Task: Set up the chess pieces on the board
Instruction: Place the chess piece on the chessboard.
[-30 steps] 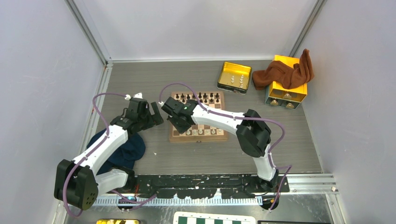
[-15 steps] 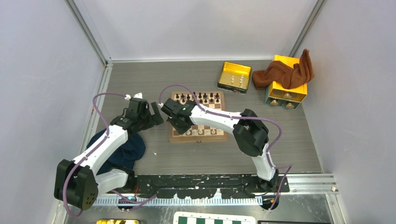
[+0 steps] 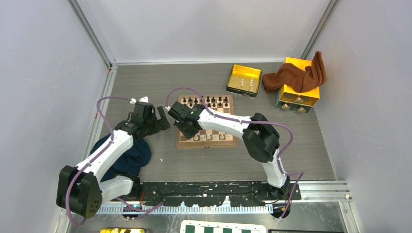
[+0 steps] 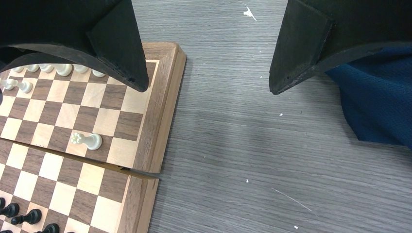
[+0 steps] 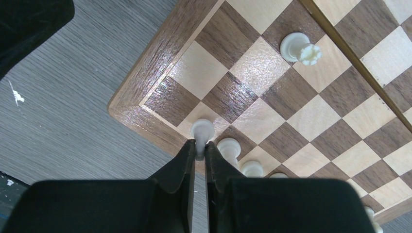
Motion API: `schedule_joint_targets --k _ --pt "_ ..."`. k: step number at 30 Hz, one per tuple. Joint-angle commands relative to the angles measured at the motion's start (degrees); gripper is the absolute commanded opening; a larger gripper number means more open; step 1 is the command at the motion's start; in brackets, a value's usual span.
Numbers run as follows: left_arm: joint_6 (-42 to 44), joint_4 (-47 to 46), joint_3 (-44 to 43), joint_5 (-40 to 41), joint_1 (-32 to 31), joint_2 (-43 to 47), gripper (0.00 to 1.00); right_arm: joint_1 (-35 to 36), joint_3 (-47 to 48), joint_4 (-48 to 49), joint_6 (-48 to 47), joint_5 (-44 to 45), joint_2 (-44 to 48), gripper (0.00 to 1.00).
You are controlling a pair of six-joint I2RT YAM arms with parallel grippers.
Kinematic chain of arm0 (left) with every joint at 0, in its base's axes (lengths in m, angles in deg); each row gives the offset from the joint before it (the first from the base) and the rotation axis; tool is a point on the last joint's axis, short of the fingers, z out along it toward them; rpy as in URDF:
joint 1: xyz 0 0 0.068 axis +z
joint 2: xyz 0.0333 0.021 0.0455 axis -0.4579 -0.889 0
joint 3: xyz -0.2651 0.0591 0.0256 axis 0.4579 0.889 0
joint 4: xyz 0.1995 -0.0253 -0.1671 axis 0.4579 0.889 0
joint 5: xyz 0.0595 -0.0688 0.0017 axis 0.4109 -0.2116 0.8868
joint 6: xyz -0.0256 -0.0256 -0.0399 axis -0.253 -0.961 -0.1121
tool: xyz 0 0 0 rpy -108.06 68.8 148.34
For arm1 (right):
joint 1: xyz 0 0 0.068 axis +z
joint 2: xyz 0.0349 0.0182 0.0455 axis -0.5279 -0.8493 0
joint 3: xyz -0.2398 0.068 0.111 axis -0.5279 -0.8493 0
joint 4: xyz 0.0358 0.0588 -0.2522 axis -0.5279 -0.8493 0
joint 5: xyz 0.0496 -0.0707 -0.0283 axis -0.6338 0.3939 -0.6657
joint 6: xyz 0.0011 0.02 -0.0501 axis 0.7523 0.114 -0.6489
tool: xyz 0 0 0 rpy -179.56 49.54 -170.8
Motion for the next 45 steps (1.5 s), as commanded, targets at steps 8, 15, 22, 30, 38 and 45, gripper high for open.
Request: schedule_joint_targets --k 8,15,22,30,38,45 --pt "0.3 0.01 -0.4 0.01 0.13 -0.09 0.95 -0.19 -0.54 1.65 0.46 -0.79 0.36 0.05" --pt "0.08 0.47 -0.66 0.9 0.13 -0.11 0.95 -0.31 -0.92 1.82 0.7 -1.06 0.32 0.07" --pt "-0.34 0.88 -0.77 1.97 0.13 -0.18 0.95 -0.25 -1.18 1.91 0.83 -1.26 0.24 0.18" --pt "-0.49 1.4 -0.84 2.66 0.13 -0.18 0.95 -0.34 -1.1 2.0 0.76 -1.28 0.44 0.33" --pt "-0.49 1.41 -0.93 2.75 0.2 -0.27 0.96 -0.42 -0.54 1.76 0.7 -1.11 1.3 0.38" --pt "-0.34 1.9 -1.45 3.16 0.22 -0.03 0.96 -0.34 2.75 -0.1 0.22 -1.08 3.03 0.38"
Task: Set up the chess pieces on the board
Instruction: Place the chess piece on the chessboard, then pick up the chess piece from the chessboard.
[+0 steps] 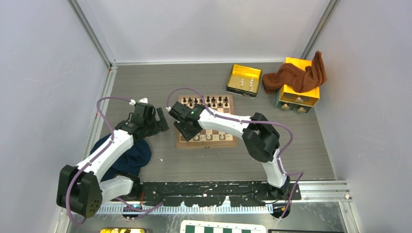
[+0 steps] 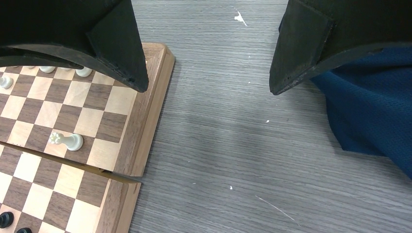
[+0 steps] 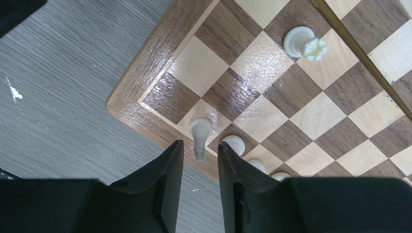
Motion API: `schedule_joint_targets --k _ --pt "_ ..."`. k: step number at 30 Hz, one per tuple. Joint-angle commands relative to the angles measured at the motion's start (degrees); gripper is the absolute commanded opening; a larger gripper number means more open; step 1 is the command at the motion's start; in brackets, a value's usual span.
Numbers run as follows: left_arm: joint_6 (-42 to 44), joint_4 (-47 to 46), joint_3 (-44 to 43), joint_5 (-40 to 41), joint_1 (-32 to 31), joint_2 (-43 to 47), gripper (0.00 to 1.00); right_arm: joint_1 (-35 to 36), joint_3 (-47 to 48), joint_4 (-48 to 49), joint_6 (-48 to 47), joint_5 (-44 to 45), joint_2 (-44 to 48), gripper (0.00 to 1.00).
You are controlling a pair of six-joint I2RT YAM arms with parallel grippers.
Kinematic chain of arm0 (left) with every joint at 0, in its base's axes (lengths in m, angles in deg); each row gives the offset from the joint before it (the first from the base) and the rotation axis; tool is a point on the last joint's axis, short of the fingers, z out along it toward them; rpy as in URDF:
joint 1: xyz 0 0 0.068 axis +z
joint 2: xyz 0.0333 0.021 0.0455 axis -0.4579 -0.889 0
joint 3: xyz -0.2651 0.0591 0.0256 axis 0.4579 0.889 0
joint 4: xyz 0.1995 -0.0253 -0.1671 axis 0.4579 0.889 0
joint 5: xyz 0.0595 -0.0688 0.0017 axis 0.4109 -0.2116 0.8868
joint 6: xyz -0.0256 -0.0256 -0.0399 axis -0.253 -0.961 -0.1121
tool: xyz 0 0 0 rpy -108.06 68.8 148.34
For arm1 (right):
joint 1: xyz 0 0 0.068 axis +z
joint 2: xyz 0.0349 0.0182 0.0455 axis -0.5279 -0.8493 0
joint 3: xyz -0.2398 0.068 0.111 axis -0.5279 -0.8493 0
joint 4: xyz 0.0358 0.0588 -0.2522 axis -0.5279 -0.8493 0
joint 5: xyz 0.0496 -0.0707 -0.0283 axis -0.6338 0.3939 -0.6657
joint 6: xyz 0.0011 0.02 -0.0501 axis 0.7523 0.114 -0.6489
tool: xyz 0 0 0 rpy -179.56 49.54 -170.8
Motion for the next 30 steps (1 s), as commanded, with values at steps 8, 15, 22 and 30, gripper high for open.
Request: schedule_joint_targets --k 8,15,22,30 --pt "0.7 0.78 -3.01 1.58 0.31 0.62 0.95 -0.18 6.79 -1.14 -0.8 1.56 5.29 0.39" --pt "2.02 -0.18 -6.9 -0.7 0.22 -2.36 0.94 -3.35 6.15 -0.67 -0.82 6.84 9.7 0.41" --pt "2.88 -1.77 -11.61 -3.25 -1.63 -7.33 0.91 -9.26 1.18 1.81 0.03 9.07 14.0 0.43" --pt "6.95 -1.97 -17.57 -2.23 -7.23 -14.3 0.91 -13.56 -3.31 4.26 1.08 8.04 15.07 0.46"
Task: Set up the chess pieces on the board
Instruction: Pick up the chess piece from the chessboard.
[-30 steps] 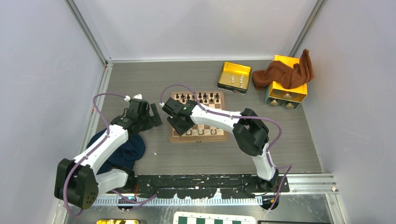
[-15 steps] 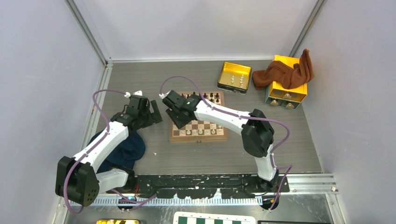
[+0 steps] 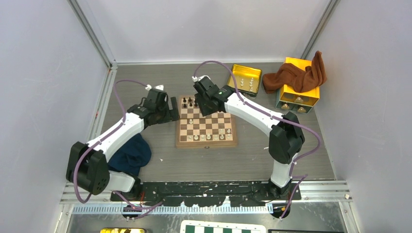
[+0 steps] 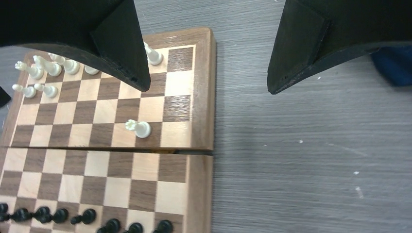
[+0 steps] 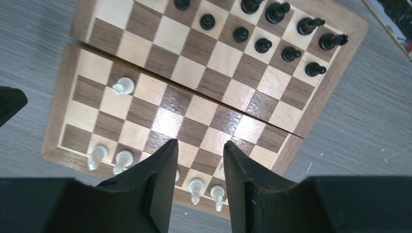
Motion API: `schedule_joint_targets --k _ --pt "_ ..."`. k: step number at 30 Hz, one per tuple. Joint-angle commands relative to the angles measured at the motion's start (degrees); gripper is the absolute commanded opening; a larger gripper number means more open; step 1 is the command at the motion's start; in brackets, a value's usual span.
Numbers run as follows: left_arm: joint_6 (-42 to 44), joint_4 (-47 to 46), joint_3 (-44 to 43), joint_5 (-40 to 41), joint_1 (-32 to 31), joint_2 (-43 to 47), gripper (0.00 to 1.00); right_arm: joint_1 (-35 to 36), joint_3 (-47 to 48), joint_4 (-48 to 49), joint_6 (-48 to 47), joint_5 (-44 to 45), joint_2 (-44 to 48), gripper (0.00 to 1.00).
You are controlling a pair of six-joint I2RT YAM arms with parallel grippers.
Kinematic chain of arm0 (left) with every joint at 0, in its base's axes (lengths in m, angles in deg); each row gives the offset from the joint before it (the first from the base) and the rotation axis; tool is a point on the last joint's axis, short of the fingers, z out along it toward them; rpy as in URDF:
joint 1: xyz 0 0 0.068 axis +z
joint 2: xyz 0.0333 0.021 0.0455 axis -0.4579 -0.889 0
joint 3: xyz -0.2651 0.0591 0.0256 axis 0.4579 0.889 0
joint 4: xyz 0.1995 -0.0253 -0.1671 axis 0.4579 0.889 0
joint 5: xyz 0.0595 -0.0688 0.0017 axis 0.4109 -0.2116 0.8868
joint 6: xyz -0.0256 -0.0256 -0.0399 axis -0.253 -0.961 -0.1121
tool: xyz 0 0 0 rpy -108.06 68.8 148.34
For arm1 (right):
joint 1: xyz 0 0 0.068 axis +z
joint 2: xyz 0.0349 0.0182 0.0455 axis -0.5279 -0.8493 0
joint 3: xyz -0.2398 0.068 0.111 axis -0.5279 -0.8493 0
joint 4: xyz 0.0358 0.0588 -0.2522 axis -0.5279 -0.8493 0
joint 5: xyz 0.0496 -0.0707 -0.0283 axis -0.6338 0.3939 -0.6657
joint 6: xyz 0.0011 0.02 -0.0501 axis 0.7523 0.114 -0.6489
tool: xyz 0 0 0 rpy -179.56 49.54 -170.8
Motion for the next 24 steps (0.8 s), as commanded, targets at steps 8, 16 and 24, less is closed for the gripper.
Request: schedule_joint_targets --k 8,16,24 --pt "6.45 -1.37 -9.77 -0.2 -6.27 -9.48 0.9 -3.06 -3.99 4.03 1.31 -0.7 2.99 0.46" --pt "7.05 -1.84 -12.83 -0.04 -8.45 -14.97 0.89 -4.94 -5.67 4.58 1.25 -1.46 3.62 0.45" --pt "7.5 -1.7 -16.01 0.96 -10.54 -19.12 0.88 -6.05 -6.67 5.2 1.23 -2.53 3.85 0.45"
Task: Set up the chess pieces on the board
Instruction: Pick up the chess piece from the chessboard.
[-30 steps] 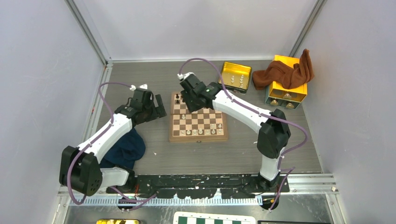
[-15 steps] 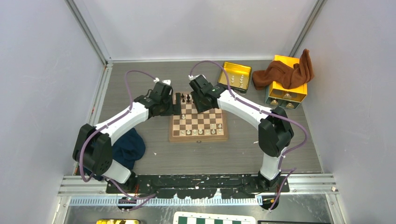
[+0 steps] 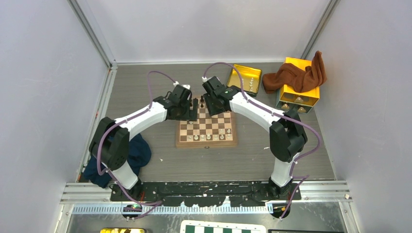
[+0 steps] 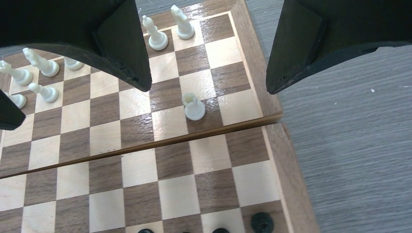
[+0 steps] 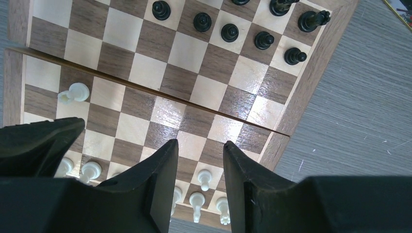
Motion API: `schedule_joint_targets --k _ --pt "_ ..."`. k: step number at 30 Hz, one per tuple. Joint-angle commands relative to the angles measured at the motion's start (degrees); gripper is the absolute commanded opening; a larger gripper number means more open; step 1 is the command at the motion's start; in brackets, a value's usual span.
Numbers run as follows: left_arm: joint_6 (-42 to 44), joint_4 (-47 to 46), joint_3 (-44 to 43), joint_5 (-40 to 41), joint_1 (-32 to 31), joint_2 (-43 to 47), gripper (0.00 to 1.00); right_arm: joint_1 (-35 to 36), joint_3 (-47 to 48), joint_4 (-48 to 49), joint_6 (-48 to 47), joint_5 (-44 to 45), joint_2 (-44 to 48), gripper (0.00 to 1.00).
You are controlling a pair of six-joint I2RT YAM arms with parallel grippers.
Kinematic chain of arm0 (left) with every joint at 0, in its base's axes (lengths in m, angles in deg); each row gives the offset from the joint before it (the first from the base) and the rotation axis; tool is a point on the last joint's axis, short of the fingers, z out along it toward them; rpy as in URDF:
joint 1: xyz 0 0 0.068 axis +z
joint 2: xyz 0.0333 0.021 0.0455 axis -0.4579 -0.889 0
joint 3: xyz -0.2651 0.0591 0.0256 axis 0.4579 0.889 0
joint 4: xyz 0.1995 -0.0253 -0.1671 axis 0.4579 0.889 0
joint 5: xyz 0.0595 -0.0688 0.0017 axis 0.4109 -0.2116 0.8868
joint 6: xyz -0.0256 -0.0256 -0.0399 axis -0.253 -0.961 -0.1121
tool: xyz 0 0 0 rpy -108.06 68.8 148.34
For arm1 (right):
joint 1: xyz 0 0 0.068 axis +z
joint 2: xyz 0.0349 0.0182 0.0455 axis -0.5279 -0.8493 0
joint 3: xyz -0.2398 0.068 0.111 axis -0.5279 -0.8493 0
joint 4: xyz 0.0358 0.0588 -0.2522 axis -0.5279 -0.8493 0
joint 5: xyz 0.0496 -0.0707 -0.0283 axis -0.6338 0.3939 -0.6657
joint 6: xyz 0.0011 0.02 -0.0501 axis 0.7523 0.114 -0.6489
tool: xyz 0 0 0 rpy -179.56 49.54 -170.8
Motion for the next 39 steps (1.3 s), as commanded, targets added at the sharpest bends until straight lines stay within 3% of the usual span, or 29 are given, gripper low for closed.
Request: schedule_joint_targets --k 1,23,39 --pt "1.36 -1.43 -3.65 1.0 -0.92 -1.33 0.88 -0.58 -0.43 2.42 0.63 -0.77 3.76 0.45" --pt "1.49 0.96 -8.59 3.33 -2.68 -7.99 0.66 -2.11 -2.93 3.14 0.35 -1.58 4.71 0.44" --pt "1.14 1.95 -8.57 3.84 -3.11 -8.39 0.53 -7.39 -5.94 4.0 1.65 -2.23 6.99 0.38"
